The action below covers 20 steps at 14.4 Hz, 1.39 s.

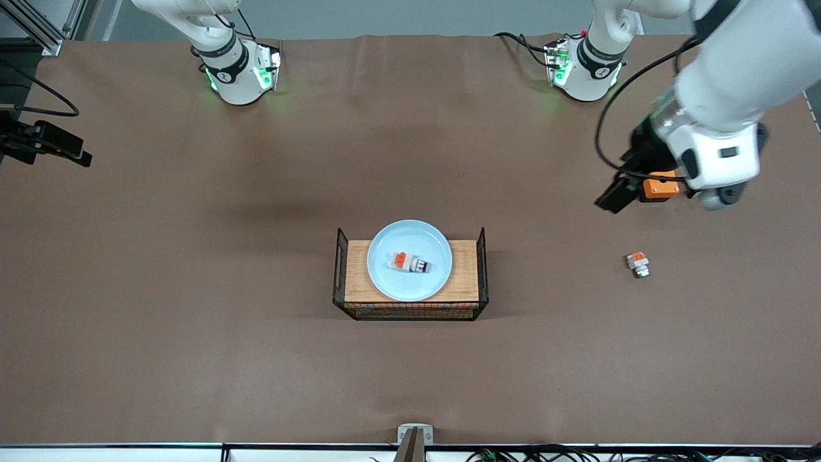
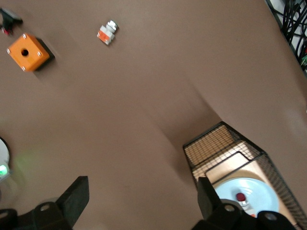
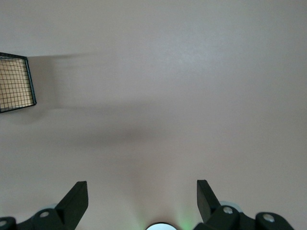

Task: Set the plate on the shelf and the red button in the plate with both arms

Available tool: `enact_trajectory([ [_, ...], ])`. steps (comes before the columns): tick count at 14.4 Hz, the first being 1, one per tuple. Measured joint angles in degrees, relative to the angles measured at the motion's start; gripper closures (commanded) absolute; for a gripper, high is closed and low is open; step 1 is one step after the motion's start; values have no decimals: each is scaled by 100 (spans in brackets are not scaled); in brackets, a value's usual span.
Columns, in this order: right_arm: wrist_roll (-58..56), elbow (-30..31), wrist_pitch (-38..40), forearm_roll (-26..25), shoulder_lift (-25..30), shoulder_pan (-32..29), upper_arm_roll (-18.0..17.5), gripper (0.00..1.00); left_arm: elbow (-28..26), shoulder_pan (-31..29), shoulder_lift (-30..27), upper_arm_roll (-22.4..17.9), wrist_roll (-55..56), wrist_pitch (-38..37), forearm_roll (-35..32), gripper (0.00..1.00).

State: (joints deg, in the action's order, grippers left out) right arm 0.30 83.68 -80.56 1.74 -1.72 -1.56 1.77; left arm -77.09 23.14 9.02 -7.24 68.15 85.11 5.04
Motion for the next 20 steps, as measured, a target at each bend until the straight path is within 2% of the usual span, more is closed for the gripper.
enact_trajectory([
  [5,-128,211,-214,0,177,19,0,0,-834,-928,-784,-11,-2162,-124,4,0],
  [8,-212,402,-273,0,347,84,77,0,-1074,-1341,-826,-15,-3609,-2,4,0],
  [12,-243,692,-470,0,538,141,177,0,-1186,-1516,-824,-17,-5763,401,-17,0],
  [17,-269,1037,-593,0,818,157,179,0,-1190,-1520,-797,-6,-7106,807,-366,0],
  [20,-378,1051,-610,-8,829,157,186,0,-1195,-1531,-770,-10,-7212,820,-382,0],
])
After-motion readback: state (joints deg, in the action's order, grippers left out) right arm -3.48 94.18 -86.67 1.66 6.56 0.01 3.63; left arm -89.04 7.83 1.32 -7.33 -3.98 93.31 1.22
